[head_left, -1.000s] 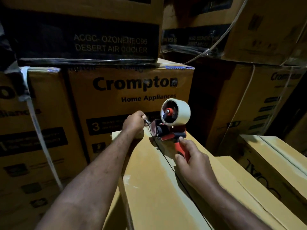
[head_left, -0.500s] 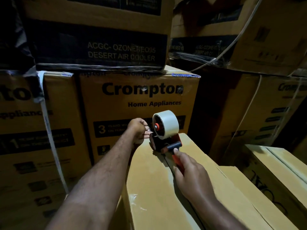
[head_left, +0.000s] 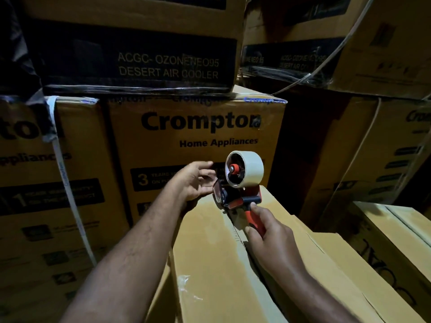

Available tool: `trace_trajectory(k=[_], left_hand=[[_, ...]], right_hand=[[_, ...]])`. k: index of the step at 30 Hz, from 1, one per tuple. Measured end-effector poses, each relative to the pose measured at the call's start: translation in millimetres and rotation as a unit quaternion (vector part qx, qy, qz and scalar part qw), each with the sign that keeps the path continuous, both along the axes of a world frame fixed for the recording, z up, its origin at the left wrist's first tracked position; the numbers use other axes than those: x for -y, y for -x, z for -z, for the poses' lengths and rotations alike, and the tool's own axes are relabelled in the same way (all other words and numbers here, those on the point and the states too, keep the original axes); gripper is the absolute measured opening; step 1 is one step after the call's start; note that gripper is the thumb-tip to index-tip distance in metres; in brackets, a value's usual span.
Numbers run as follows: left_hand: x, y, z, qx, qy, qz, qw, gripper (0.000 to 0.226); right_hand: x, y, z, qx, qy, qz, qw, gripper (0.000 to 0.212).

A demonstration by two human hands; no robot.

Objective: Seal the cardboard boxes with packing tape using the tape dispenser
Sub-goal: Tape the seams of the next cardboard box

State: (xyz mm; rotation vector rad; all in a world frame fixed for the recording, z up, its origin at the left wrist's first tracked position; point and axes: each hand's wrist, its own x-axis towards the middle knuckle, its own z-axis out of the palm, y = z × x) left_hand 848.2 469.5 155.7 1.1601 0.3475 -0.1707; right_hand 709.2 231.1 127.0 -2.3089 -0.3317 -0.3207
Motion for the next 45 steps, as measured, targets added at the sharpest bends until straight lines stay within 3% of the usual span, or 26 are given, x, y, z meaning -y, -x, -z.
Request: trace_trajectory(k=[2, 7, 12, 19, 24, 28, 32, 36, 39, 42, 45], left_hand=[[0, -4, 2, 0.022, -0.122, -0.009, 0.992, 0.025], [-2, -5, 6, 0.02, -0.212, -0.008, 0.977, 0.022], [4, 0, 0, 0.046, -0.396, 0.047, 0.916, 0.021], [3, -7, -4, 0.091, -0.37, -0.027, 0.924, 0.037], [6, -14, 15, 0.043, -0.391, -0.009, 0.919, 0.02], [-2, -16, 11, 0.018, -0.504, 0.074, 0.861, 0.009], [-10, -14, 19, -0.013, -0.58, -0.002, 0.815, 0.061], [-7, -8, 32, 0.034, -0.636, -0.095, 0.765, 0.02], [-9, -11, 33, 0.026, -0.591, -0.12, 0.797, 0.019], [-4, -10, 23, 0.13, -0.476, -0.153, 0.856, 0.021], [6, -2, 14, 0.171, -0.392, -0.065, 0.902, 0.01]], right_hand=[[0, -1, 0, 0.009, -0.003, -0.001, 1.0, 0.051], [-4, 0, -1, 0.024, -0.015, 0.014, 1.0, 0.054], [-2, 0, 0, 0.017, 0.009, 0.003, 1.0, 0.059], [-6, -5, -8, 0.018, 0.04, -0.029, 0.999, 0.063], [-13, -1, -4, 0.023, 0.081, -0.037, 0.996, 0.066], [-15, 2, -4, 0.019, 0.089, -0.038, 0.995, 0.068], [-16, 1, -6, 0.016, 0.079, -0.032, 0.996, 0.067], [-16, 1, -6, 0.005, 0.069, -0.028, 0.997, 0.066], [-17, 6, -8, 0.006, 0.078, -0.037, 0.996, 0.067], [-16, 2, -8, 0.007, 0.075, -0.041, 0.996, 0.066], [-13, 1, -8, -0.008, 0.069, -0.038, 0.997, 0.065]])
